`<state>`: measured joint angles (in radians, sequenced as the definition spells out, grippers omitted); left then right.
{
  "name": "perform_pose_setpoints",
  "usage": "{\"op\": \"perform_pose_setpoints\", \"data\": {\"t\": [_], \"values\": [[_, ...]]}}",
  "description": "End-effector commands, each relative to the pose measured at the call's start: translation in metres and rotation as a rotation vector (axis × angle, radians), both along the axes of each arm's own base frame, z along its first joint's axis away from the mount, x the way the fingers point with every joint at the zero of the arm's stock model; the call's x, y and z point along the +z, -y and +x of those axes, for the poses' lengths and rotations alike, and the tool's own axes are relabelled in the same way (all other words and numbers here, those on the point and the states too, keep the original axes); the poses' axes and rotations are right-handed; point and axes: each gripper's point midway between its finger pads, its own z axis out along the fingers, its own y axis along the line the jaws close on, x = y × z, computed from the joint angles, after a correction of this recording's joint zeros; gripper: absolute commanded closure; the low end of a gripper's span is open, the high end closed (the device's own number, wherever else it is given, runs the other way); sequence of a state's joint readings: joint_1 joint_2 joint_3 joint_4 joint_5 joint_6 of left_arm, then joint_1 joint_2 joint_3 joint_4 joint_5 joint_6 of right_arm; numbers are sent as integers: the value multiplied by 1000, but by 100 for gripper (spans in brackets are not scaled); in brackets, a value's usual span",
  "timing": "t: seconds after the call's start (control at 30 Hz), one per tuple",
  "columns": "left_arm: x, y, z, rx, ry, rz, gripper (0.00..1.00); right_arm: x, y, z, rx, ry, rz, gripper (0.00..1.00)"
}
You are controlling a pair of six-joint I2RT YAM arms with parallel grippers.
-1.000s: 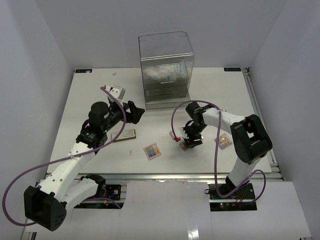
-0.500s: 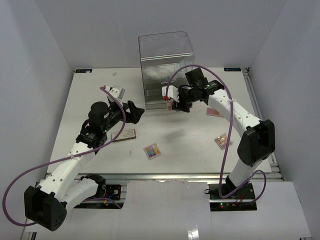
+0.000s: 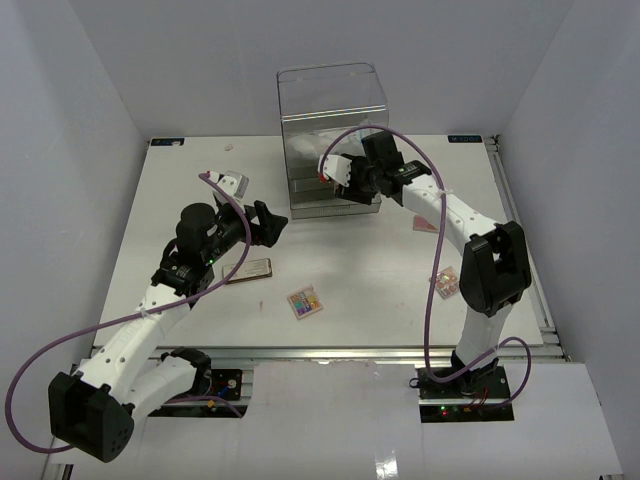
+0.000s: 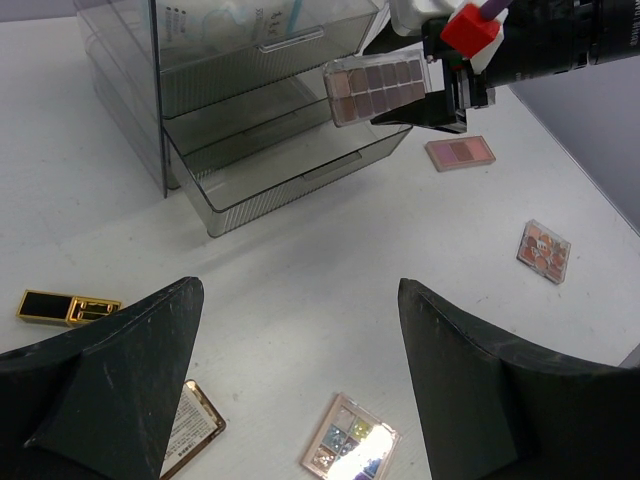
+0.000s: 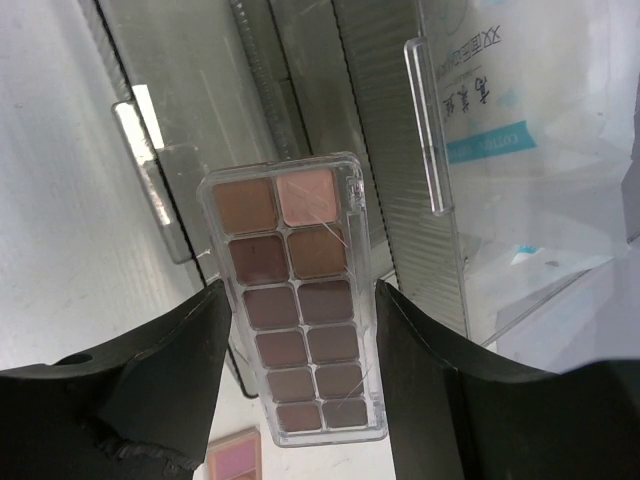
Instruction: Organize the makeup
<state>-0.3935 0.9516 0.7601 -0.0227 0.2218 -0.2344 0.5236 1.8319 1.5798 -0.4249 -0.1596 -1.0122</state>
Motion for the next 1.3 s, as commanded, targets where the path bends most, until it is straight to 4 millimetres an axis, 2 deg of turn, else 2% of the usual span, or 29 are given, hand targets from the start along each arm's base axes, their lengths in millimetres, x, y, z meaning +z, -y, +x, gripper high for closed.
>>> {"op": "perform_pose_setpoints", "data": {"t": [0.0, 0.07, 0.13, 0.23, 0.43, 0.53, 0.6, 0.73, 0.83, 0.87, 0.93, 1.0, 1.1, 1.17, 1.2, 1.27], "values": [[3, -2, -1, -1, 12, -7, 10, 39, -8, 27, -35, 134, 70, 56], [4, -2, -1, -3, 14, -8, 10, 32, -9, 29, -44, 127, 70, 50], [4, -2, -1, 0, 14, -8, 10, 29, -10, 31, -55, 122, 83, 40], [4, -3, -1, 3, 16, -8, 10, 23, -15, 30, -54, 105, 99, 31], [4, -4, 0, 9, 17, -8, 10, 8, -24, 22, -30, 81, 92, 25], [3, -5, 0, 11, 16, -6, 10, 12, -28, 18, -32, 79, 105, 23], [4, -5, 0, 12, 17, -6, 10, 21, -30, 13, -31, 74, 137, 22], [0, -3, 0, 3, 3, -9, 10, 61, -37, -17, 25, 21, 270, 19], [-7, -2, 3, 8, -32, -11, 10, 81, -34, -59, 102, -104, 390, 6], [-12, -2, 4, 17, -52, -8, 11, 84, -30, -78, 141, -155, 432, 4], [-22, -5, 11, 57, -91, -2, 11, 70, -15, -100, 161, -246, 480, 6], [-40, -7, 16, 101, -173, -7, 11, 83, 1, -123, 213, -275, 573, 9], [-71, -7, 15, 167, -357, -74, 11, 75, 28, -158, 238, -329, 664, 10], [-96, -10, 11, 242, -499, -127, 8, 67, 38, -170, 220, -326, 680, 10], [-114, -19, 7, 319, -591, -139, 2, 67, 43, -174, 212, -306, 683, 10], [-128, -31, 6, 462, -701, -219, 2, 50, 50, -179, 163, -339, 694, 10]]}}
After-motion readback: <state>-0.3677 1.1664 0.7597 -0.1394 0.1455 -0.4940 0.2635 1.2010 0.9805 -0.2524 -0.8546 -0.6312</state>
